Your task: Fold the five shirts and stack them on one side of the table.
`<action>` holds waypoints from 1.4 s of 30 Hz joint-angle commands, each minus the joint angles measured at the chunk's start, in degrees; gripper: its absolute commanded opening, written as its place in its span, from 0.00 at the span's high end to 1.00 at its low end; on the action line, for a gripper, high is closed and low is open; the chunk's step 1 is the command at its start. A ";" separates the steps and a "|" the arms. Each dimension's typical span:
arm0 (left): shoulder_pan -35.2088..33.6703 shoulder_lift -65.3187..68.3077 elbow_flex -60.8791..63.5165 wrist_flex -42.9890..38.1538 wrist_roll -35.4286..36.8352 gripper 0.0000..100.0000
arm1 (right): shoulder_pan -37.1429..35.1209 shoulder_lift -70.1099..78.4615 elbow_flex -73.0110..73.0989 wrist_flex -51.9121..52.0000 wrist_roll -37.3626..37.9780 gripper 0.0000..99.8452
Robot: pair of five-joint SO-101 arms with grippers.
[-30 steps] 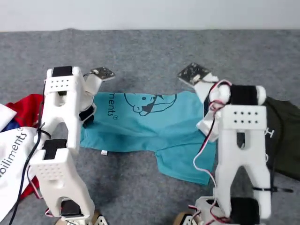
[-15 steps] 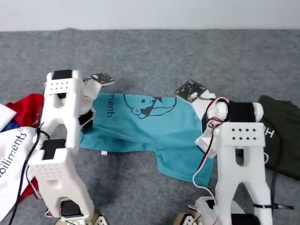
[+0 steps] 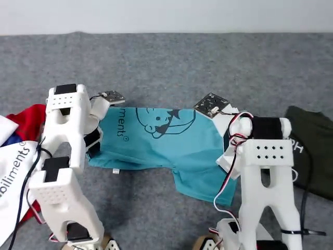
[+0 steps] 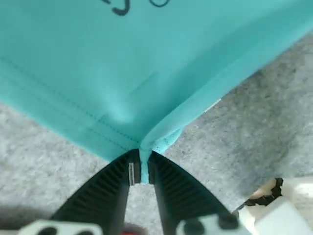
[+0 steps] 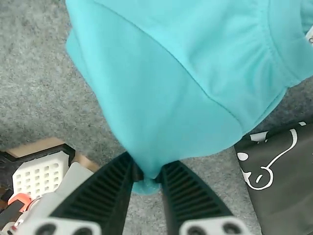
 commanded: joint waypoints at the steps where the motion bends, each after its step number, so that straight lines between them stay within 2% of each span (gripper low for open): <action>1: -0.18 -4.48 -1.01 -0.18 4.57 0.92 | 1.63 -2.15 -0.62 2.42 0.18 0.77; 3: -0.09 -6.15 -1.98 0.00 6.15 0.91 | 3.30 -2.15 -1.32 2.33 0.26 0.74; 10: 0.18 -14.77 -3.30 0.18 6.59 0.91 | 5.85 -1.36 -7.56 0.66 0.26 0.74; 16: 0.00 -21.19 -3.30 0.00 6.59 0.91 | 5.67 2.59 -7.91 -9.71 -0.44 0.74; 20: 0.00 -23.47 -2.86 -2.29 7.30 0.92 | 5.67 8.57 -7.91 -17.45 -5.45 0.74; 22: 0.18 -23.38 -2.86 -5.71 10.64 0.97 | 5.67 12.18 -7.91 -21.93 -7.82 0.74; 26: 1.14 -19.43 -2.86 -12.40 18.81 0.99 | 5.67 20.18 -7.91 -33.19 -11.25 0.87; 30: 2.55 -10.29 -3.12 -17.41 21.80 0.99 | 5.58 28.00 -7.91 -45.05 -12.92 0.99; 35: 4.40 -0.88 -3.21 -23.12 21.98 0.99 | 3.91 36.62 -10.73 -52.88 -12.84 0.98; 42: 2.64 4.40 -3.21 -25.23 21.98 0.99 | 5.67 52.97 -26.20 -50.33 -12.92 0.98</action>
